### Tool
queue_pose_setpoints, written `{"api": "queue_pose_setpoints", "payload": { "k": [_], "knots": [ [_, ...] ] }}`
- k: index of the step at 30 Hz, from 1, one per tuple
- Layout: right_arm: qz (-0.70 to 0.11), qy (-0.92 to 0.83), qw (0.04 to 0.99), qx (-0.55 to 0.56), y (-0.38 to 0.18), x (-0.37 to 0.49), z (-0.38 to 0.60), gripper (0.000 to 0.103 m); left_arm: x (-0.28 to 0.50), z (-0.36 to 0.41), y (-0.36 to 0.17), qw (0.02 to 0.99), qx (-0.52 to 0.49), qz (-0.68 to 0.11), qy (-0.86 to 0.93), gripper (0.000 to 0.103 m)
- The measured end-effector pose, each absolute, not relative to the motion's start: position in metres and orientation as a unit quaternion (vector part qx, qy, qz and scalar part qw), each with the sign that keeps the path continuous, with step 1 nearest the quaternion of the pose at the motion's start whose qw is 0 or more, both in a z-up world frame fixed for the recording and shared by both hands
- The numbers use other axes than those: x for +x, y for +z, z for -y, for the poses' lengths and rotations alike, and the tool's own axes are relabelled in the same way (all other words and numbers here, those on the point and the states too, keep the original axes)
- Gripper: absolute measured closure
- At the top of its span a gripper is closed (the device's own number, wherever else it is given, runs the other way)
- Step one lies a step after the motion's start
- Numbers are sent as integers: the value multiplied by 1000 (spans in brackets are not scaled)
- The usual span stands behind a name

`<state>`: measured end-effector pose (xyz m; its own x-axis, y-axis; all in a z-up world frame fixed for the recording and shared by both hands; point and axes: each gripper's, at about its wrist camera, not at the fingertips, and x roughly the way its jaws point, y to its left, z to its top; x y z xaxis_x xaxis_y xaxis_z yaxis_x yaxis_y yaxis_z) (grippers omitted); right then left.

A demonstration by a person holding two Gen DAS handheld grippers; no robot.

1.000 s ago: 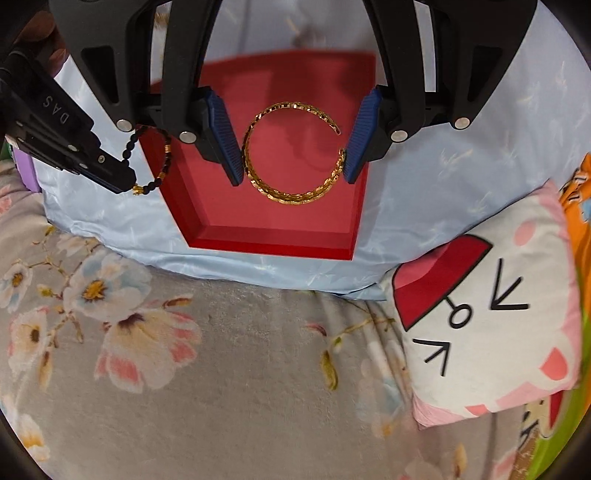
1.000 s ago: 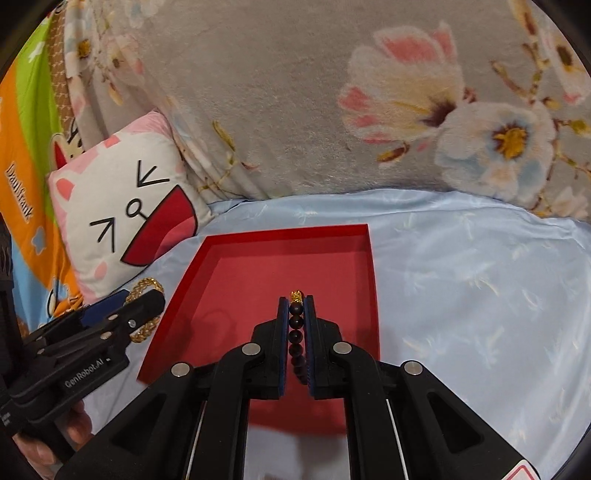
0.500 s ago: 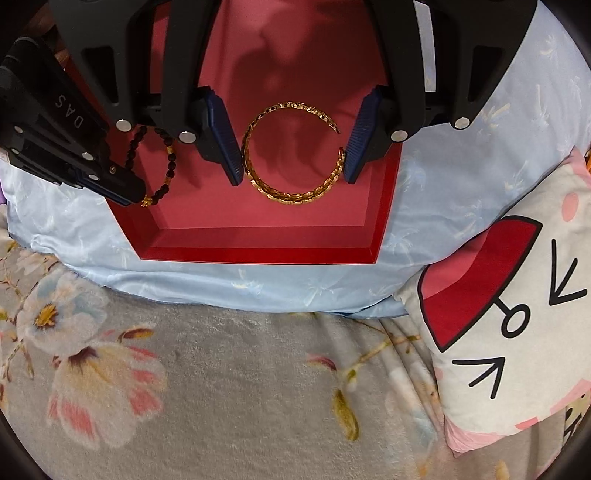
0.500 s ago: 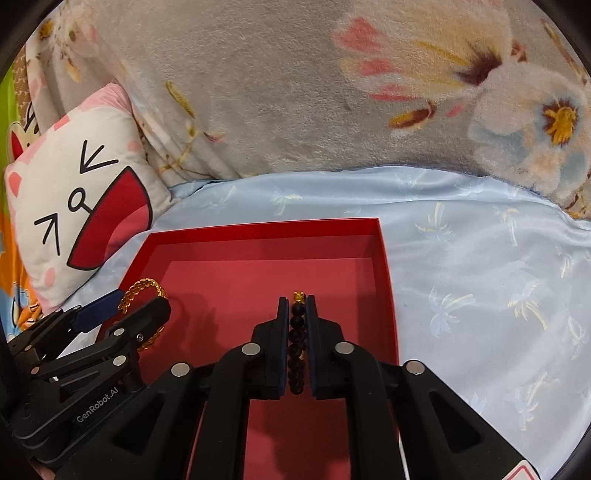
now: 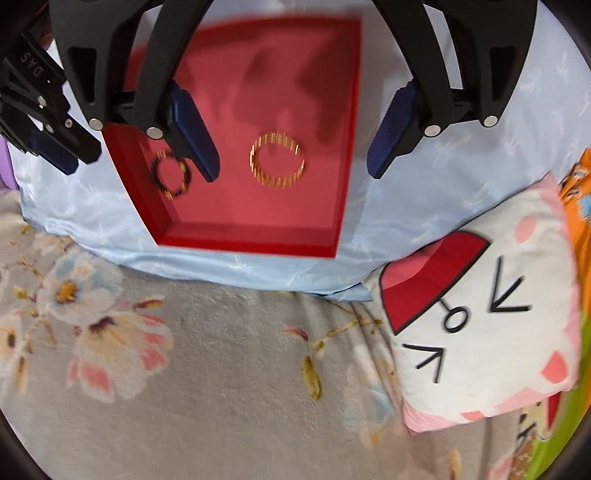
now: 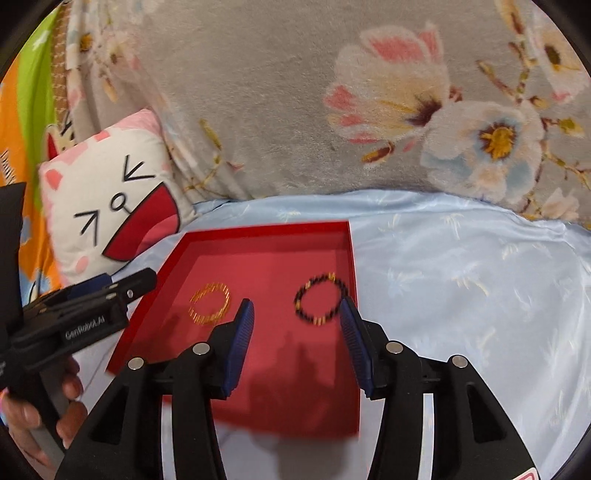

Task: Organize jewelry
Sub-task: 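Carry bangle and bead bracelet into the red tray and open both tools, then grasp the gold watch with the left tool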

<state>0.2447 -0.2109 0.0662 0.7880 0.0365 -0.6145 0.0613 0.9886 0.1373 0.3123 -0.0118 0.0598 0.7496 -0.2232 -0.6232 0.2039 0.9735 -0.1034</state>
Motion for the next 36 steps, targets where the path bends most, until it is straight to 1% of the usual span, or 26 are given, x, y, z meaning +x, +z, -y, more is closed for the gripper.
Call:
{"api": "queue_pose_setpoints", "payload": {
  "k": [2,8,15,19,25,27,32,34,36],
  "knots": [
    [-329,-1,941,84,63,214,208,52,284,4,57,934,-16,-338,-117,22],
    [-353,0,931,90,46,128,191,50,199,-11,43,932,-3,-343,-119,21],
    [-393,1,914,104,14,57,176,50,121,-28,14,924,-7,-364,-118,21],
    [-403,2,910,103,2,36,172,50,100,-27,-5,920,20,-375,-111,21],
    [-406,0,907,111,-7,26,171,50,108,-29,-16,911,8,-396,-117,22],
    [-406,-1,907,112,-8,27,171,50,113,-29,-19,908,9,-402,-116,26],
    [-410,-2,905,114,-10,28,172,50,120,-32,-23,899,-6,-419,-129,42],
    [-412,-1,904,113,-11,29,171,50,119,-32,-23,898,-8,-419,-134,44],
    [-411,-1,905,113,-10,29,171,50,119,-30,-23,897,-7,-419,-141,49]
  ]
}}
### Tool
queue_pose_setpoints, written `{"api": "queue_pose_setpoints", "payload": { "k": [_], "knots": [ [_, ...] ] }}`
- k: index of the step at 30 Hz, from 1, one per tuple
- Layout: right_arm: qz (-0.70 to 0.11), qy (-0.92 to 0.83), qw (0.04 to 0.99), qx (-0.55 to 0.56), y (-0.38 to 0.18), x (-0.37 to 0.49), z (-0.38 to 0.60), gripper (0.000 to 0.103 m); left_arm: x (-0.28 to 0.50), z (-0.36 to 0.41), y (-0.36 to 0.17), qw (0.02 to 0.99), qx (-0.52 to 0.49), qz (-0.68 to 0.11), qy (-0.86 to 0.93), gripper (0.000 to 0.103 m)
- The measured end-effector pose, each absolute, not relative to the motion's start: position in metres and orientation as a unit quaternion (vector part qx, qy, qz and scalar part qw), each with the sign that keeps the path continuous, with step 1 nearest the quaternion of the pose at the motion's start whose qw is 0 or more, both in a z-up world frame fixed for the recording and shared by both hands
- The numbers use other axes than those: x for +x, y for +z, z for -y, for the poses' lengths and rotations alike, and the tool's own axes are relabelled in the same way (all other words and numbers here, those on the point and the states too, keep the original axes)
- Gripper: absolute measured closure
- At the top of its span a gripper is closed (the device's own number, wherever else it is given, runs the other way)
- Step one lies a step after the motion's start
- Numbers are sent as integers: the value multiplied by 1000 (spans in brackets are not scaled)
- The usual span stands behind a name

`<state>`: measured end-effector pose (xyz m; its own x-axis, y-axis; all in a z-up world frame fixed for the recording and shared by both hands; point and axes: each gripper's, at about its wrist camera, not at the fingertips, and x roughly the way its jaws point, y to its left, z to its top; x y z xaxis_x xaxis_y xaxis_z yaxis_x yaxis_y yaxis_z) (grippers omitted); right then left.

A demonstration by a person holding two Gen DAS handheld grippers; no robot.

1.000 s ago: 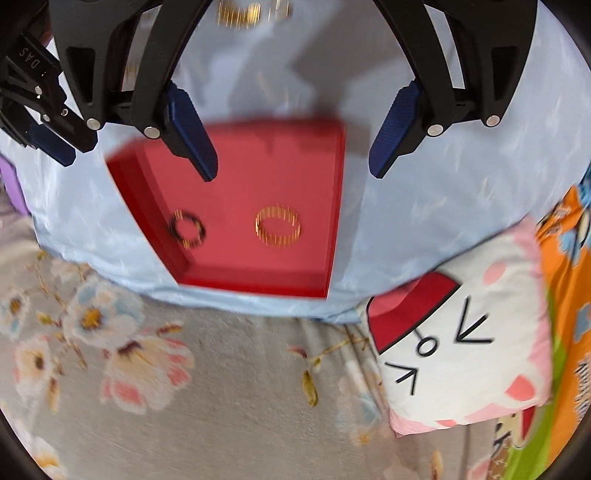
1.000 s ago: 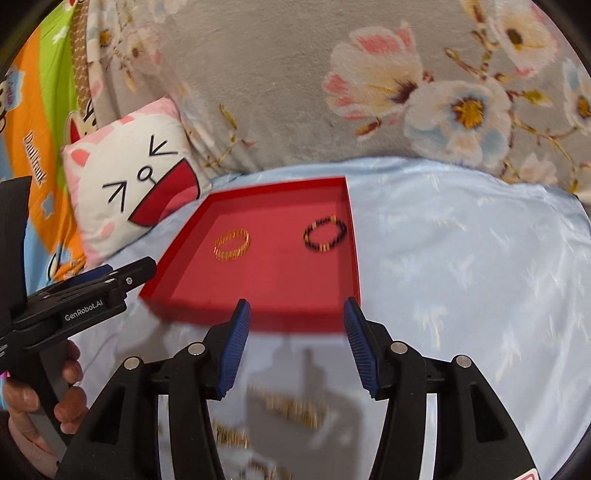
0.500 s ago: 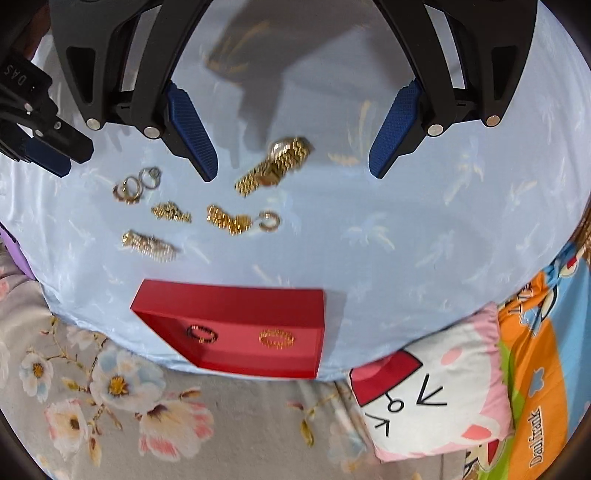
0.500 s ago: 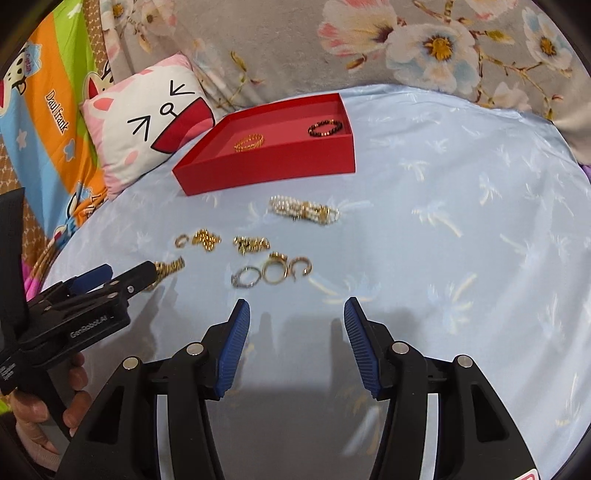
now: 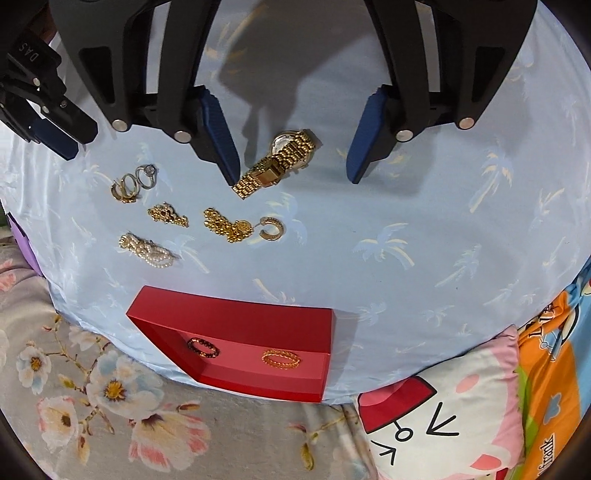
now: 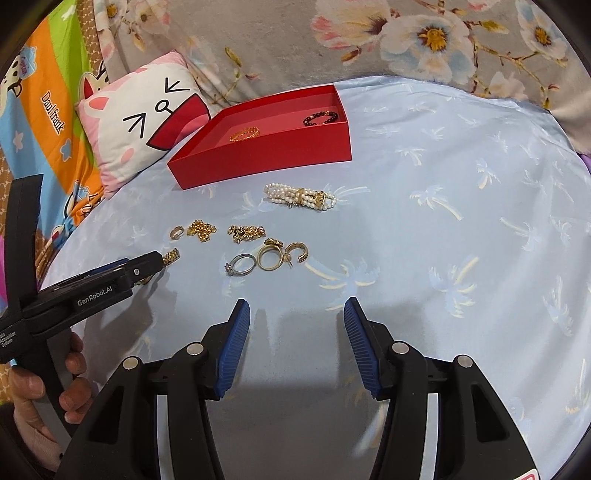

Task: Organize jewelry
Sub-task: 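Grasp the gold watch with the left tool, then grasp the pearl bracelet with the right tool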

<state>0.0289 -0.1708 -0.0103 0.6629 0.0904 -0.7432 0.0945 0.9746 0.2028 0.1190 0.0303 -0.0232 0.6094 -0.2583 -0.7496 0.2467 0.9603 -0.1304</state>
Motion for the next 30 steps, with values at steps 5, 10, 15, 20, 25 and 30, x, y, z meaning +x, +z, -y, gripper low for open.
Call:
{"api": "queue_pose_setpoints", "payload": {
  "k": [5,10,15,20,25,30],
  "knots": [
    [-412,0,904,113,-11,31,171,50,115,-23,-23,895,8,-417,-158,76],
    [-412,1,904,113,-12,31,171,50,114,-20,-23,891,0,-420,-174,83],
    [-412,0,904,114,-12,31,171,50,109,-18,-22,892,-6,-418,-172,84],
    [-409,1,905,115,-11,33,171,50,101,-19,-20,894,-19,-413,-171,84],
    [-400,4,910,108,-6,45,168,50,93,-18,-18,900,-14,-402,-166,84],
    [-393,9,913,106,-4,64,165,50,94,-18,-17,902,-14,-398,-163,84]
  ]
}}
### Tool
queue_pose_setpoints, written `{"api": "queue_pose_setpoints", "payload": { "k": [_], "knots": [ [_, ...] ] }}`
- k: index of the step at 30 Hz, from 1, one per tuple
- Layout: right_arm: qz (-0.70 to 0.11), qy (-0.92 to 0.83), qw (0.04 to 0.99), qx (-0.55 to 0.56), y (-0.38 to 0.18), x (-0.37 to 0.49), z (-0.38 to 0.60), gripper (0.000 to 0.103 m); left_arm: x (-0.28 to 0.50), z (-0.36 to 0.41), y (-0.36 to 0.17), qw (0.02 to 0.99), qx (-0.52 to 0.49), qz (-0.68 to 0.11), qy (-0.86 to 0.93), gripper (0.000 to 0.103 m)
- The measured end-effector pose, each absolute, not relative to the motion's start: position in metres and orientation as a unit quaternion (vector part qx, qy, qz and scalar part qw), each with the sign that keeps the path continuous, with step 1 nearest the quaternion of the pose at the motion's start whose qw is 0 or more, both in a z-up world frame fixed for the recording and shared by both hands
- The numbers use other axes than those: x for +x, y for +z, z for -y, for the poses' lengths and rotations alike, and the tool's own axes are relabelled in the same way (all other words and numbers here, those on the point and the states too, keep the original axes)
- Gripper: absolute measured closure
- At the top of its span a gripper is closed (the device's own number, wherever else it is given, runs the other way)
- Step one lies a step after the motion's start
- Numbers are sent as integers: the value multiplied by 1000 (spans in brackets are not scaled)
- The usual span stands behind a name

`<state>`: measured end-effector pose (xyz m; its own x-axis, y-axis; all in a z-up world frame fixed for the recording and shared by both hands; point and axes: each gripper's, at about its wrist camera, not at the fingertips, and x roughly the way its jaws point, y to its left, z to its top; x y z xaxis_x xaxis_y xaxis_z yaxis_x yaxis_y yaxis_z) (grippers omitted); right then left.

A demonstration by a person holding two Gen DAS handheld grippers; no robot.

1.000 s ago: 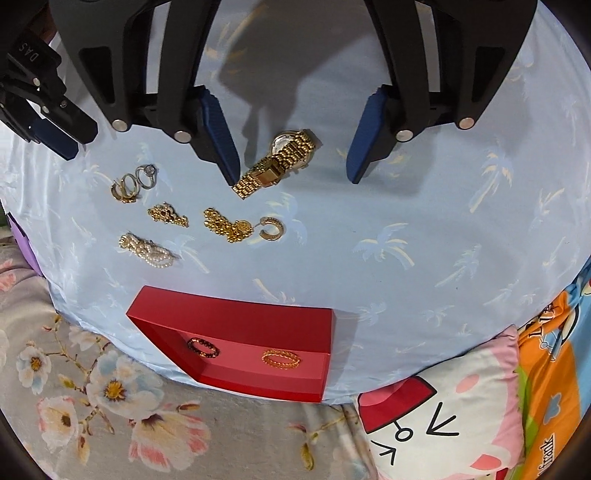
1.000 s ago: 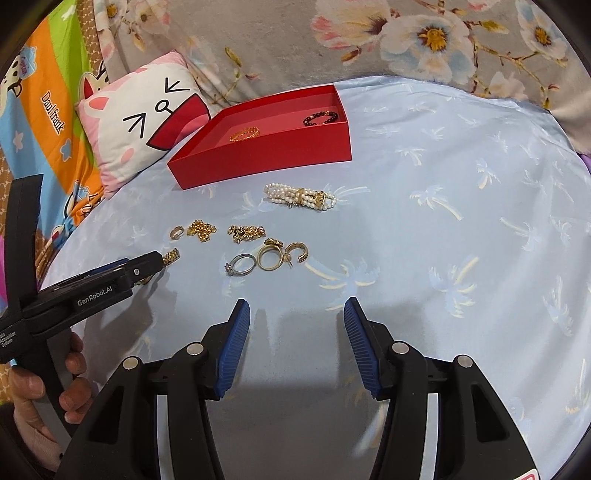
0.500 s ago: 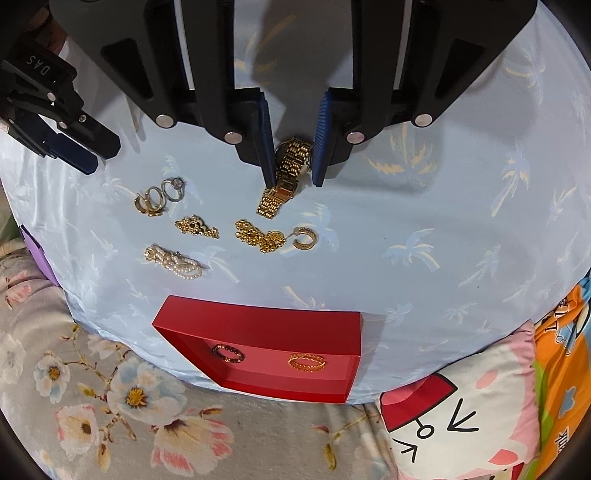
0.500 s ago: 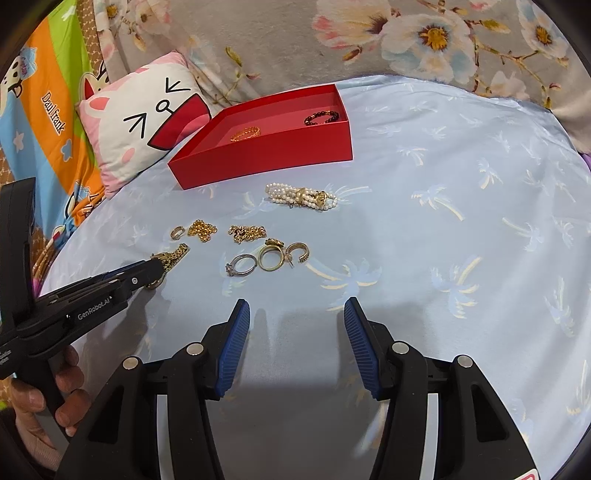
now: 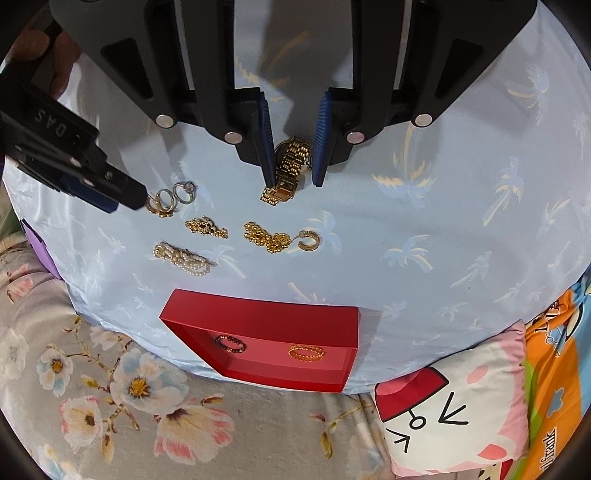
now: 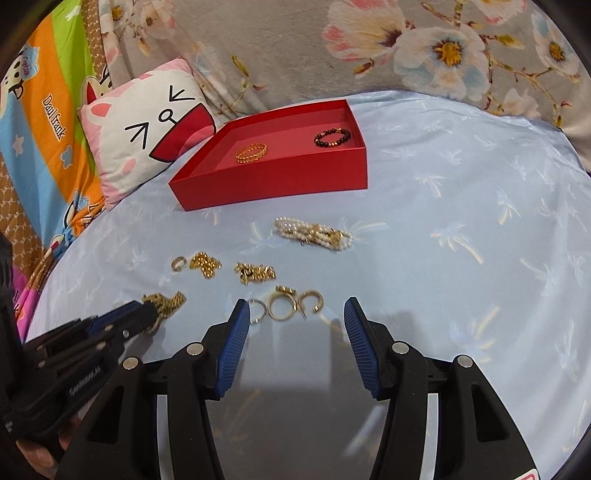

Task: Organize jewelry
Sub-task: 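Grasp the pearl bracelet with the right tool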

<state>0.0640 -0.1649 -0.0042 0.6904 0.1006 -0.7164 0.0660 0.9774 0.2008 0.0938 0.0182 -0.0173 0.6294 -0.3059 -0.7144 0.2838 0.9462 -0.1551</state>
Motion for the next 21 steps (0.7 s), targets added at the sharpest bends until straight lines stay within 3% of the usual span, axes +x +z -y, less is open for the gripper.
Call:
{"api": "queue_pose_setpoints", "payload": {
  "k": [11,21],
  "knots": [
    [-380,-7,920,94,1,108,180,51,97,-21,-19,899,-21,-403,-169,84],
    [-429,33,901,54,-14,154,185,52,99,-21,-21,896,-23,-409,-170,84]
  ]
}}
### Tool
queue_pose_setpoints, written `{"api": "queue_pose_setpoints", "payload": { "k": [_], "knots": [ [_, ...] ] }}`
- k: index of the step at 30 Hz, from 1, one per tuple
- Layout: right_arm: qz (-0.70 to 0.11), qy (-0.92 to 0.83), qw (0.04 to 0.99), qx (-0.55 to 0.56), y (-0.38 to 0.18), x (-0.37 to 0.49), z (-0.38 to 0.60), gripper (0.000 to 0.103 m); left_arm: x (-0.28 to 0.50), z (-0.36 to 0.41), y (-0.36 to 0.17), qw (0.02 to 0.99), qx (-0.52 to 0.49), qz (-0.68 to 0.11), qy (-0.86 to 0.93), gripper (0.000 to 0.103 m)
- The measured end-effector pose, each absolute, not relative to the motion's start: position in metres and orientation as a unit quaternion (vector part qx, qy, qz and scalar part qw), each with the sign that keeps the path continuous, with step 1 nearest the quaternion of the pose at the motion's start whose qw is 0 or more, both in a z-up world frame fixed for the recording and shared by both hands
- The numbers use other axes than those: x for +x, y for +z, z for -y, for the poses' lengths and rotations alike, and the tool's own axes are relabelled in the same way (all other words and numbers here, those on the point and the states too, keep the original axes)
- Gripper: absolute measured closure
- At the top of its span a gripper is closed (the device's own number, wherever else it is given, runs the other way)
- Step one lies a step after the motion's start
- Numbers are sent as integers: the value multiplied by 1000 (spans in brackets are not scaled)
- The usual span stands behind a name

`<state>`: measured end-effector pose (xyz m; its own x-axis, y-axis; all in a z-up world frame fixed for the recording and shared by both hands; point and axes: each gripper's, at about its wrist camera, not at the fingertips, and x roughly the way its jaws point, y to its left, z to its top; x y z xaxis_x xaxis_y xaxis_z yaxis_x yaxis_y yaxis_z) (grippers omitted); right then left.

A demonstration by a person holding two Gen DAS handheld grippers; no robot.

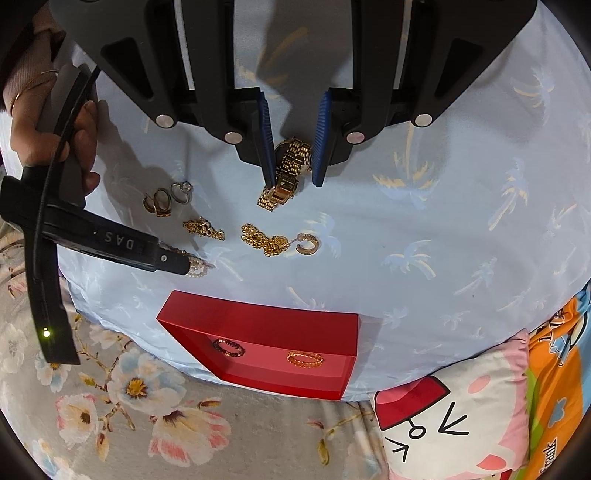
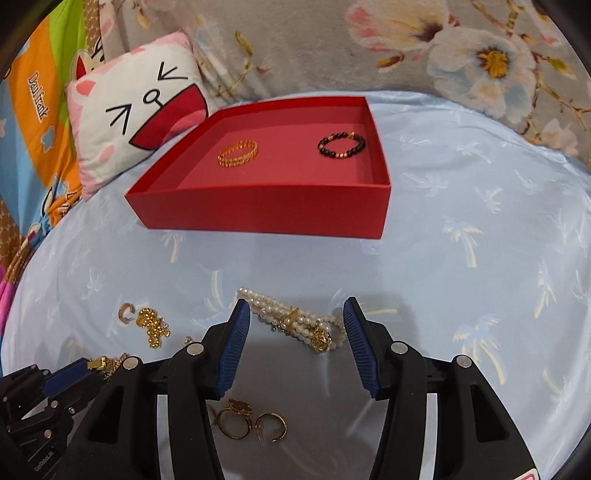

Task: Organize jewelry
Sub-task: 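Grasp the pearl bracelet with the right tool, then lift the gold watch with the left tool while the right tool lifts the pearl bracelet toward the tray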

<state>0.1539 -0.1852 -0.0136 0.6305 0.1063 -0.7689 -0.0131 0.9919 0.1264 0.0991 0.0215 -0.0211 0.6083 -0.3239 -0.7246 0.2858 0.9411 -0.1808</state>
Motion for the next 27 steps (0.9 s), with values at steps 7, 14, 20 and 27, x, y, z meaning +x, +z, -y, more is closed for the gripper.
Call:
{"api": "queue_pose_setpoints", "payload": {
  "k": [7,14,20,27],
  "knots": [
    [-434,34,899,55,-16,145,186,88,99,-22,-21,896,-23,-409,-170,84],
    [-431,38,899,69,-15,132,186,92,99,-22,-21,897,-27,-407,-169,84],
    [-413,30,906,87,-3,117,189,93,98,-24,-21,897,-31,-406,-171,90],
    [-403,21,911,80,10,105,193,95,98,-28,-19,897,-41,-407,-170,93]
  ]
}}
